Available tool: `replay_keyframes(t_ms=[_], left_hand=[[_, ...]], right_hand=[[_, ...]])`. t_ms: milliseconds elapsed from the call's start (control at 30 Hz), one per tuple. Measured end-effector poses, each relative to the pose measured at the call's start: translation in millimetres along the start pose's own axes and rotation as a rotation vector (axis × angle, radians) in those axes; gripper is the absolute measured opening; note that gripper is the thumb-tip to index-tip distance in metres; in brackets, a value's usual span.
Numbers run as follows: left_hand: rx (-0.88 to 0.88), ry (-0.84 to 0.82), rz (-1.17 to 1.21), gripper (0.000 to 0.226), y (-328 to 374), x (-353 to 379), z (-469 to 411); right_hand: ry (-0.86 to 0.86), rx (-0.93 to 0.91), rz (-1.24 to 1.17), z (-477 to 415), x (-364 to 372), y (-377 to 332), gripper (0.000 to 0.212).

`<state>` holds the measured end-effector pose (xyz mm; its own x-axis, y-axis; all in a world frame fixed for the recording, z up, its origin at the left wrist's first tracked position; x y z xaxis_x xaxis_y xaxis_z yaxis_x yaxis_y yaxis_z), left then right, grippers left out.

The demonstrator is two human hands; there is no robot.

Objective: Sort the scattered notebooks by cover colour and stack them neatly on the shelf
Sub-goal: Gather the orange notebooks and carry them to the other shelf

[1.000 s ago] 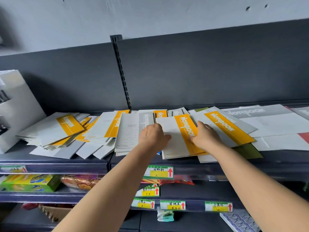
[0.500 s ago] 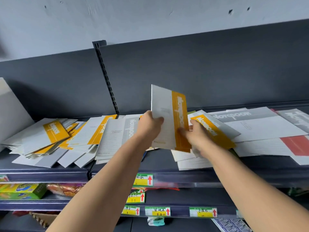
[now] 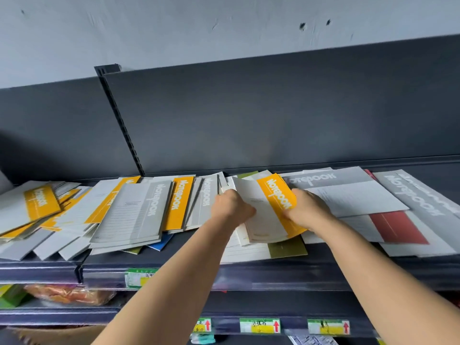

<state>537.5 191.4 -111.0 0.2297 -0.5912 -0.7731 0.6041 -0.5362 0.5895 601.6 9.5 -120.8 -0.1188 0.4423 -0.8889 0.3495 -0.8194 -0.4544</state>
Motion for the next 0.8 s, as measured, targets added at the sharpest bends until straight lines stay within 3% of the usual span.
replay_keyframes(t_ms=[133, 267, 333, 400, 467, 533, 600, 667, 800], left_hand=[[-0.095, -0.027, 0.123, 0.042, 5.2, 0.7, 0.8], [-0.124, 0.074, -0.048, 0.048, 7.0, 0.1, 7.7], [-0.146, -0.011, 0.072, 0.045, 5.0, 6.8, 9.5], [-0.159, -0.089, 0.329, 0.038, 7.6, 11.4, 15.4], [-0.076, -0.023, 0.416, 0.039, 17.7, 9.6, 18.4], [0.010, -0.015, 0.533, 0.058, 28.6, 12.8, 21.7], [0.033, -0.145, 0.726, 0.075, 37.7, 22.2, 25.7], [0.026, -0.235, 0.809, 0.064, 46.1, 28.3, 30.0], [-0.063, -0.334, 0.724, 0.022, 47.1, 34.1, 24.4]], right_hand=[[-0.018, -0.004, -0.043, -6.8, 6.9, 3.7, 0.036], [-0.046, -0.008, -0.079, -7.2, 11.5, 4.5, 0.064], [-0.052, 0.004, -0.129, -7.5, 11.8, 5.9, 0.069], [-0.059, 0.015, -0.258, -6.6, 13.1, 6.4, 0.063], [-0.029, 0.010, -0.396, -11.0, 15.5, 12.3, 0.053], [0.035, 0.008, -0.499, -14.3, 10.6, 19.5, 0.048], [0.097, 0.027, -0.561, -10.6, -4.8, 24.9, 0.039], [0.089, 0.054, -0.591, -9.0, -16.1, 35.6, 0.036], [0.076, 0.184, -0.740, -8.6, -25.4, 61.9, 0.046]])
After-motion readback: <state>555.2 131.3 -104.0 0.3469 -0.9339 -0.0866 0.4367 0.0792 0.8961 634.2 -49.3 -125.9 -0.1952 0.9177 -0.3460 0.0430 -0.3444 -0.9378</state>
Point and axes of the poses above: each hand's wrist, its own z-axis away from the middle knuckle, its own x-axis out of the palm, y = z × x, the point moved 7 cm from there along -z, towards the middle knuckle, and after that the axes turned 11 degrees about -x, right-handed, at the moved point
